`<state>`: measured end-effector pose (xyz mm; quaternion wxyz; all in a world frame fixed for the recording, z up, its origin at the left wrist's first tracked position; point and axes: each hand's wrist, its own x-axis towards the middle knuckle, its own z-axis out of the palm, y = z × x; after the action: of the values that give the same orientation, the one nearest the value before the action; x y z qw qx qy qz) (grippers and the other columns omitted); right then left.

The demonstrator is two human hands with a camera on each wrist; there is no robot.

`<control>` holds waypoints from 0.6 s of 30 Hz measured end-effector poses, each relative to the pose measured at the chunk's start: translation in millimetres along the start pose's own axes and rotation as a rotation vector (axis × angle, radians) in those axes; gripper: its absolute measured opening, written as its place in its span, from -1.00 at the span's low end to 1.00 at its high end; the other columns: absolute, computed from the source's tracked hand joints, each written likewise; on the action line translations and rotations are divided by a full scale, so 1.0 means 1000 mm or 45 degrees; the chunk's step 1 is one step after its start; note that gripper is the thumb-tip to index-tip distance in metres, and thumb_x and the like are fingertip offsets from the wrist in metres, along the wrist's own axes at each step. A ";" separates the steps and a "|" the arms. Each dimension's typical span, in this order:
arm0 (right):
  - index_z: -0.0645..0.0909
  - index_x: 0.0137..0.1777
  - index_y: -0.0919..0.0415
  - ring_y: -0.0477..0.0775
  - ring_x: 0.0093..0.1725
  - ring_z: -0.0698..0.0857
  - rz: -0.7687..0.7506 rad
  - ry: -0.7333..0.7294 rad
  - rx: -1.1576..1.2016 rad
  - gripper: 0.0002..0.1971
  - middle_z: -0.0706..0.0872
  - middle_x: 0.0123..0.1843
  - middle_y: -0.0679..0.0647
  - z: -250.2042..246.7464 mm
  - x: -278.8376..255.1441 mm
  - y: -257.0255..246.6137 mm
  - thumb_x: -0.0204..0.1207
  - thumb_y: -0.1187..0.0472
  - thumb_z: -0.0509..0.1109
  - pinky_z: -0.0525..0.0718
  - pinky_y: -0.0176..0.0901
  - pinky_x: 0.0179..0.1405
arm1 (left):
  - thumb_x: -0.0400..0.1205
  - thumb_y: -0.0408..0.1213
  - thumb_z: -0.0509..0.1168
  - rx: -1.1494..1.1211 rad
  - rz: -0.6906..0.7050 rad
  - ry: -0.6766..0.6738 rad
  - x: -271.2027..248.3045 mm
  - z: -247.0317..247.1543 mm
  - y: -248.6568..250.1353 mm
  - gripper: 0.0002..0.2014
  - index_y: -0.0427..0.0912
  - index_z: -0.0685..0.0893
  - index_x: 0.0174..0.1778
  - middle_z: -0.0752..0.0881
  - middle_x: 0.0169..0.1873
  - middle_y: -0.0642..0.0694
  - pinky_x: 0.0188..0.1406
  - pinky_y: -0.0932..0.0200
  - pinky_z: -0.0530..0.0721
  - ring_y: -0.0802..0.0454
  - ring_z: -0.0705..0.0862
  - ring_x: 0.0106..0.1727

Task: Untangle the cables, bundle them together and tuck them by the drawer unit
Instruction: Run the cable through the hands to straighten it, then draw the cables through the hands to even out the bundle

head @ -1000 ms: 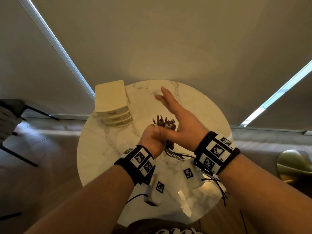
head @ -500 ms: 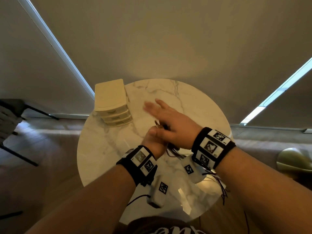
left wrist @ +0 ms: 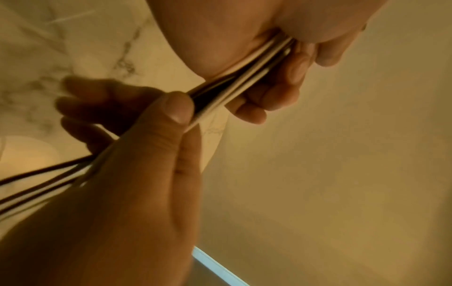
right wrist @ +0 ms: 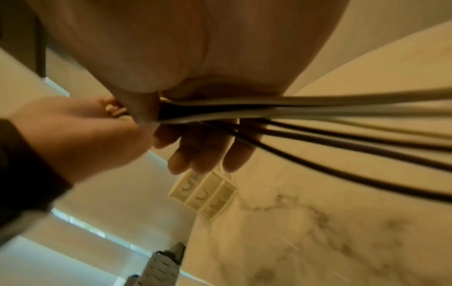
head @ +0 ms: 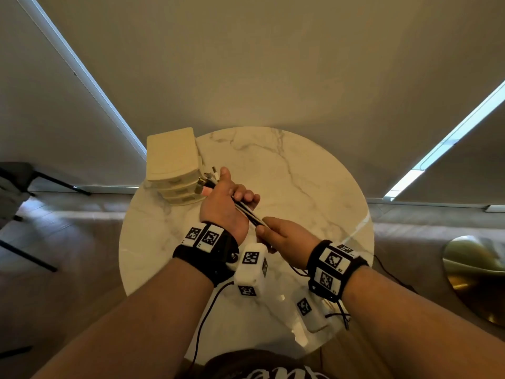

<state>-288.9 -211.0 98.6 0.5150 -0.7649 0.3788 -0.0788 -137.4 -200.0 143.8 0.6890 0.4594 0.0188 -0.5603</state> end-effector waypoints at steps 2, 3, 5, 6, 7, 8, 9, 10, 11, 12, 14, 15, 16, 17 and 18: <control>0.62 -0.04 0.05 0.03 -0.31 0.61 -0.027 0.032 0.159 -0.68 0.66 -0.31 -0.08 0.004 0.002 -0.004 0.73 -0.15 0.19 0.64 0.13 -0.16 | 0.77 0.12 0.26 0.047 -0.026 -0.029 0.000 -0.002 0.000 -0.47 -0.06 0.34 -0.44 0.37 -0.54 -0.05 -0.28 0.05 0.61 -0.02 0.51 -0.51; 0.63 -0.03 0.03 0.01 -0.34 0.55 -0.015 0.043 0.253 -0.65 0.62 -0.33 -0.10 0.006 0.003 -0.006 0.70 -0.20 0.17 0.58 0.06 -0.25 | 0.77 0.14 0.25 0.069 -0.044 -0.032 0.000 -0.003 0.001 -0.47 -0.06 0.34 -0.45 0.40 -0.54 -0.05 -0.25 0.05 0.61 -0.03 0.56 -0.49; 0.65 -0.14 -0.01 -0.02 -0.39 0.45 0.041 0.023 0.387 -0.57 0.53 -0.41 -0.15 0.008 0.002 -0.007 0.69 -0.27 0.11 0.46 -0.09 -0.34 | 0.77 0.13 0.24 0.046 -0.041 -0.037 0.001 -0.005 0.005 -0.45 -0.07 0.34 -0.47 0.43 -0.54 -0.07 -0.19 0.03 0.65 -0.04 0.60 -0.46; 0.64 -0.21 -0.03 -0.02 -0.42 0.42 0.083 0.001 0.409 -0.54 0.51 -0.44 -0.16 0.007 0.001 -0.005 0.71 -0.27 0.10 0.42 -0.12 -0.36 | 0.79 0.12 0.23 0.028 -0.023 -0.023 0.003 -0.006 0.008 -0.46 -0.07 0.34 -0.47 0.45 -0.54 -0.07 -0.14 0.02 0.66 -0.04 0.61 -0.45; 0.63 -0.24 -0.03 -0.02 -0.43 0.41 0.128 -0.018 0.400 -0.52 0.51 -0.45 -0.14 0.004 -0.001 -0.004 0.74 -0.26 0.09 0.41 -0.11 -0.37 | 0.80 0.12 0.21 0.026 -0.006 0.003 0.005 -0.008 0.011 -0.46 -0.06 0.34 -0.47 0.47 -0.53 -0.07 -0.10 0.02 0.65 -0.04 0.64 -0.43; 0.63 -0.24 -0.01 -0.02 -0.44 0.42 0.161 -0.024 0.333 -0.51 0.53 -0.44 -0.12 -0.001 -0.004 -0.002 0.78 -0.23 0.09 0.42 -0.10 -0.36 | 0.80 0.11 0.20 0.057 -0.001 0.024 0.008 -0.010 0.013 -0.47 -0.05 0.36 -0.46 0.52 -0.52 -0.06 -0.05 0.01 0.65 -0.04 0.69 -0.40; 0.62 -0.23 0.01 -0.02 -0.43 0.45 0.167 -0.016 0.193 -0.51 0.55 -0.43 -0.11 -0.007 -0.005 -0.001 0.80 -0.21 0.08 0.45 -0.09 -0.32 | 0.80 0.11 0.20 0.119 -0.011 0.047 0.010 -0.015 0.015 -0.49 -0.04 0.40 -0.44 0.58 -0.48 -0.06 0.00 -0.01 0.64 -0.04 0.74 -0.34; 0.61 -0.22 0.03 -0.01 -0.40 0.49 0.159 -0.009 0.018 -0.51 0.58 -0.40 -0.08 -0.013 -0.005 -0.001 0.81 -0.21 0.08 0.49 -0.06 -0.28 | 0.79 0.10 0.24 0.200 -0.028 0.081 0.013 -0.022 0.015 -0.53 -0.05 0.46 -0.41 0.65 -0.42 -0.07 0.03 -0.03 0.65 -0.05 0.79 -0.26; 0.60 -0.22 0.04 0.01 -0.37 0.52 0.152 0.000 -0.129 -0.51 0.60 -0.37 -0.05 -0.019 -0.005 -0.002 0.80 -0.21 0.08 0.51 -0.03 -0.23 | 0.76 0.09 0.30 0.289 -0.043 0.122 0.015 -0.030 0.013 -0.57 -0.07 0.53 -0.36 0.73 -0.31 -0.11 0.06 -0.06 0.69 -0.09 0.83 -0.17; 0.59 -0.22 0.04 0.04 -0.35 0.55 0.152 0.009 -0.212 -0.51 0.62 -0.34 -0.01 -0.024 -0.004 -0.004 0.80 -0.22 0.08 0.53 -0.01 -0.20 | 0.71 0.10 0.37 0.391 -0.071 0.156 0.016 -0.040 0.011 -0.62 -0.10 0.61 -0.28 0.80 -0.19 -0.15 0.11 -0.10 0.72 -0.12 0.84 -0.07; 0.58 -0.22 0.06 0.07 -0.34 0.54 0.152 -0.006 -0.286 -0.51 0.60 -0.33 0.03 -0.033 0.001 -0.009 0.79 -0.22 0.09 0.52 -0.01 -0.21 | 0.57 0.21 0.48 0.613 -0.162 0.216 0.017 -0.061 0.007 -0.58 -0.13 0.72 -0.06 0.87 0.07 -0.18 0.30 -0.17 0.69 -0.13 0.83 0.11; 0.59 -0.21 0.08 0.07 -0.34 0.53 0.156 -0.019 -0.318 -0.51 0.58 -0.35 0.03 -0.037 0.004 -0.011 0.80 -0.22 0.10 0.49 -0.02 -0.23 | 0.45 0.30 0.53 0.707 -0.207 0.244 0.017 -0.071 0.006 -0.44 -0.11 0.74 0.09 0.84 0.17 -0.17 0.36 -0.22 0.65 -0.14 0.79 0.20; 0.60 -0.18 0.12 0.07 -0.35 0.51 0.165 -0.032 -0.352 -0.50 0.56 -0.36 0.03 -0.040 0.006 -0.013 0.80 -0.21 0.10 0.46 -0.04 -0.26 | 0.33 0.39 0.56 0.790 -0.230 0.272 0.017 -0.080 0.008 -0.26 -0.11 0.72 0.23 0.79 0.25 -0.13 0.40 -0.26 0.63 -0.15 0.74 0.28; 0.61 -0.16 0.16 0.07 -0.36 0.50 0.175 -0.046 -0.384 -0.50 0.54 -0.37 0.03 -0.042 0.008 -0.015 0.80 -0.19 0.10 0.43 -0.06 -0.29 | 0.24 0.47 0.56 0.884 -0.234 0.301 0.016 -0.088 0.009 -0.10 -0.11 0.69 0.34 0.72 0.28 -0.09 0.42 -0.27 0.62 -0.16 0.69 0.35; 0.61 -0.16 0.17 0.06 -0.36 0.50 0.185 -0.060 -0.417 -0.50 0.54 -0.38 0.02 -0.044 0.010 -0.016 0.81 -0.18 0.11 0.42 -0.08 -0.31 | 0.15 0.54 0.55 0.993 -0.205 0.340 0.017 -0.093 0.010 0.06 -0.13 0.65 0.43 0.68 0.30 -0.07 0.42 -0.26 0.61 -0.17 0.65 0.39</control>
<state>-296.5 -247.1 129.4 0.3967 -0.8108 0.4286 0.0393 -77.5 -152.5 87.0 0.4088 0.7515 -0.0696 -0.5131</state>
